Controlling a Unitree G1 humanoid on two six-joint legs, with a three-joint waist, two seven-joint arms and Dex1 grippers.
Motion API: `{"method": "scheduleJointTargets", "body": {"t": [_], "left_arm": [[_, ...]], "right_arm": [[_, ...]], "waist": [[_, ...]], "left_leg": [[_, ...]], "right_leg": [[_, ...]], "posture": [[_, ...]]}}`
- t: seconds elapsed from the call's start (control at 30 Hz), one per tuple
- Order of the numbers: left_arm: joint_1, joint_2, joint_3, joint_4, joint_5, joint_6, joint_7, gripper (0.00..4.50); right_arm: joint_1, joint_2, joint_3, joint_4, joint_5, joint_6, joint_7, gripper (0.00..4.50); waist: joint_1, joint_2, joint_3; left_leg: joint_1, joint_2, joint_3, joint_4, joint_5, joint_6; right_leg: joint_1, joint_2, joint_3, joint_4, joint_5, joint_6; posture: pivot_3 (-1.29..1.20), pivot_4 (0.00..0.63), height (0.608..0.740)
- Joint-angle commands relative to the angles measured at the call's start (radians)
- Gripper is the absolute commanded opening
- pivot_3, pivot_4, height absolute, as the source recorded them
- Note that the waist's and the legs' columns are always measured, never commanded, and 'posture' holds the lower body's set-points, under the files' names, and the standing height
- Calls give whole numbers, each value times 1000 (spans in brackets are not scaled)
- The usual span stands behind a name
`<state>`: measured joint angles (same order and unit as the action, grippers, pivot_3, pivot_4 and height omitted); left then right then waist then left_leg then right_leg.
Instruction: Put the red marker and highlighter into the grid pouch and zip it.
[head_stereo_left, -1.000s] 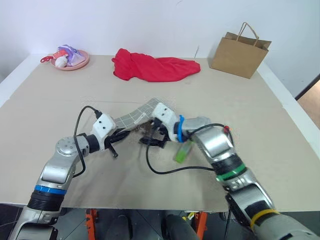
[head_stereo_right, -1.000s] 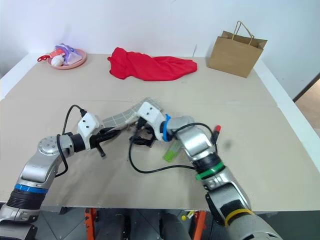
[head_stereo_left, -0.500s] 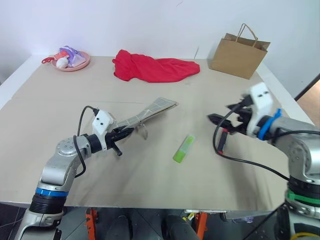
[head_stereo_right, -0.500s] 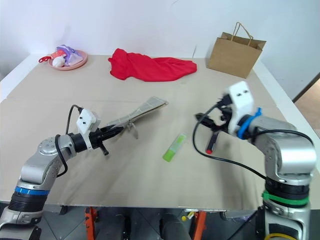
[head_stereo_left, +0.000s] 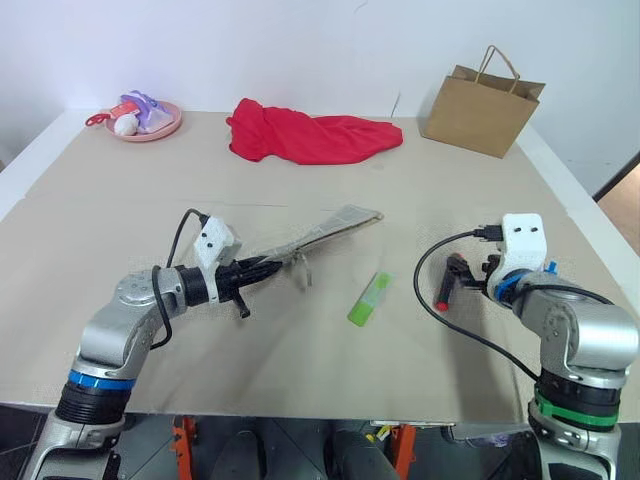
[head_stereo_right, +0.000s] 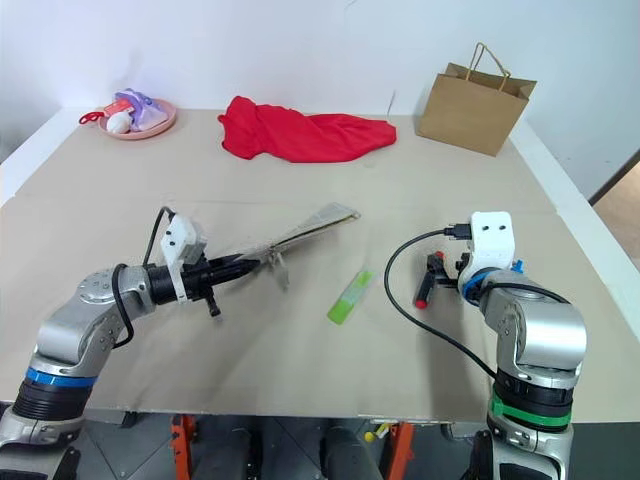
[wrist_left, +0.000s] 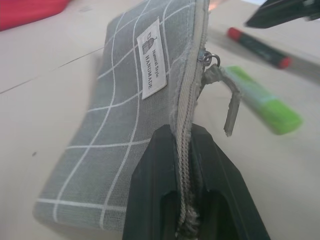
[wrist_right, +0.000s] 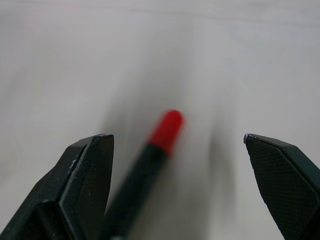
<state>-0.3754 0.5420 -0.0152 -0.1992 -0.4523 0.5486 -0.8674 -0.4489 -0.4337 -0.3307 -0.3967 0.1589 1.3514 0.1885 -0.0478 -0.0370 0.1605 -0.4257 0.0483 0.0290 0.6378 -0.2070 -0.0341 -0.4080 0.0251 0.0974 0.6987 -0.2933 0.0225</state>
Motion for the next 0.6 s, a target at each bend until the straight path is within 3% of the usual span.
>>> {"method": "scheduleJointTargets", "body": {"t": [0.03,0.3,0.4,0.57,0.6], "left_arm": [[-24,24,9,-37,-13,8,-11,0],[-47,59,18,-6,-11,6,-25,0],[-50,68,17,-7,-12,10,-27,0],[-59,82,16,-5,-15,16,-29,0],[-61,86,17,-4,-14,19,-30,0]], "right_arm": [[12,63,-19,-31,9,3,-28,4481],[71,158,20,-54,6,8,-66,4481],[131,140,39,-19,-8,-49,-65,3686],[174,135,36,33,-10,-133,-66,1330],[176,134,35,39,-8,-142,-67,653]], "waist": [[-1,0,0],[-1,0,0],[0,0,0],[0,-2,-1],[1,-3,-2]], "left_leg": [[0,0,0,0,0,0],[1,2,-1,0,0,-1],[1,2,-1,0,0,-1],[1,2,-1,0,1,0],[1,2,-1,0,1,0]], "right_leg": [[0,0,0,0,0,0],[0,3,-1,0,0,0],[0,2,-1,0,0,0],[2,2,-1,0,-2,4],[2,2,-1,0,-3,4]], "posture": [[0,150,740],[0,150,740],[0,150,740],[0,150,740],[0,150,740]]}}
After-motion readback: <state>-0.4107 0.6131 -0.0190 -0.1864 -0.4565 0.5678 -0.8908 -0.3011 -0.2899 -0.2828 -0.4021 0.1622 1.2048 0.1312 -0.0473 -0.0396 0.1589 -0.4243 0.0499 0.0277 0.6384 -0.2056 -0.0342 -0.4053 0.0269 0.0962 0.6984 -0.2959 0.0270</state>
